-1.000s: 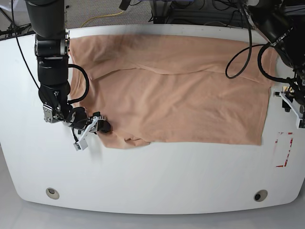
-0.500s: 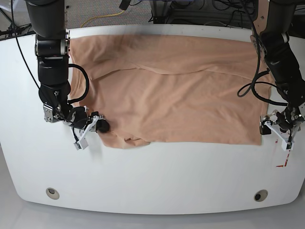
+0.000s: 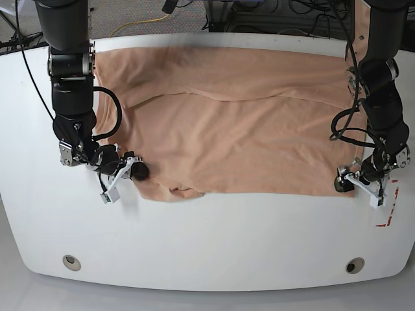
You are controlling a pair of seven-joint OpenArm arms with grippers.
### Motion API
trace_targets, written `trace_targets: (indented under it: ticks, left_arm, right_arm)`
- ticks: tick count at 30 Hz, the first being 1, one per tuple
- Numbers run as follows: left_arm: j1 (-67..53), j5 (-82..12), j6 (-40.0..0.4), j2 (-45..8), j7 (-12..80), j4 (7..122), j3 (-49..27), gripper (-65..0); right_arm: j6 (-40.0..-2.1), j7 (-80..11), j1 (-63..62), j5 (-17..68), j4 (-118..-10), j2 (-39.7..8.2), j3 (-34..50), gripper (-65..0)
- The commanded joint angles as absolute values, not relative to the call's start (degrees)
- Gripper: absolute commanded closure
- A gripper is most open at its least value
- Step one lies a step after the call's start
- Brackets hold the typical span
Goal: Fold the T-shirt properly
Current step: 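Grasp the hem corner with the left gripper, right gripper holding the other corner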
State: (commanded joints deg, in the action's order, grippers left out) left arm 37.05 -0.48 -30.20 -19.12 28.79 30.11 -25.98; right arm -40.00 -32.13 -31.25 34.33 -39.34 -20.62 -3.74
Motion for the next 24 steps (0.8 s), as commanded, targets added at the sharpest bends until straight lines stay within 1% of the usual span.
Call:
trace_targets:
  ticks: [1, 2, 4, 5, 7, 8, 9, 13, 15, 17, 20, 22, 24]
  left_arm:
    - [37.1, -0.5, -30.2, -19.0, 28.8, 30.1, -25.1, -48.1]
    - [37.1, -0.5, -30.3, -18.6, 28.7, 30.1, -24.4, -44.3]
    - [37.1, -0.5, -30.2, -17.7, 28.0, 30.4, -23.1, -30.8]
    - [37.1, -0.4, -30.1, -17.5, 27.1, 30.4, -22.7, -21.8]
    - [37.1, -0.1, -30.1, -17.5, 25.0, 30.4, -22.5, -6.0]
    - [37.1, 0.0, -30.1, -17.5, 24.4, 30.4, -22.3, -1.4]
    - [37.0, 0.0, -30.1, -17.5, 24.2, 30.5, -22.3, 0.0]
    - [36.9, -0.5, -30.6, -17.5, 24.2, 30.8, -22.3, -0.4]
    - [36.5, -0.5, -30.6, -17.3, 24.3, 34.8, -22.5, -0.4]
    - [33.5, -0.5, -31.0, -17.3, 25.5, 40.4, -22.6, -0.4]
    - [29.6, -0.5, -32.7, -16.8, 30.0, 52.0, -22.4, -0.4]
    - [27.6, -0.5, -33.9, -15.1, 32.8, 59.6, -22.5, -0.4]
    - [25.4, -0.5, -35.0, -15.0, 34.3, 64.7, -22.5, -0.4]
  right_arm:
    - [-40.0, -32.1, -31.3, 34.3, -39.3, -20.6, -3.6, -8.7]
    - [-40.0, -32.1, -31.3, 34.3, -39.3, -20.6, -3.6, -8.7]
    - [-40.0, -32.0, -31.3, 34.3, -39.3, -20.6, -3.5, -8.7]
    - [-40.0, -32.0, -31.3, 34.3, -39.3, -20.6, -3.5, -8.7]
    - [-40.0, -32.0, -31.4, 34.3, -39.4, -20.6, -3.6, -8.6]
    - [-40.0, -32.0, -31.5, 34.3, -39.4, -20.6, -3.6, -8.6]
    - [-40.0, -31.8, -31.6, 34.2, -39.4, -20.6, -3.6, -8.6]
    - [-40.0, -31.0, -31.7, 34.2, -39.5, -20.9, -3.6, -8.2]
    - [-40.0, -31.3, -31.8, 34.6, -41.2, -21.1, -3.5, -3.6]
    - [-40.0, -32.7, -31.6, 34.4, -44.4, -21.2, -3.4, 0.0]
    - [-40.0, -35.6, -31.4, 34.7, -48.9, -23.2, -3.3, 0.0]
    - [-40.0, -37.5, -31.4, 34.8, -51.5, -23.6, -3.3, 0.0]
    - [-40.0, -38.9, -31.4, 34.8, -53.3, -24.3, -3.3, 0.0]
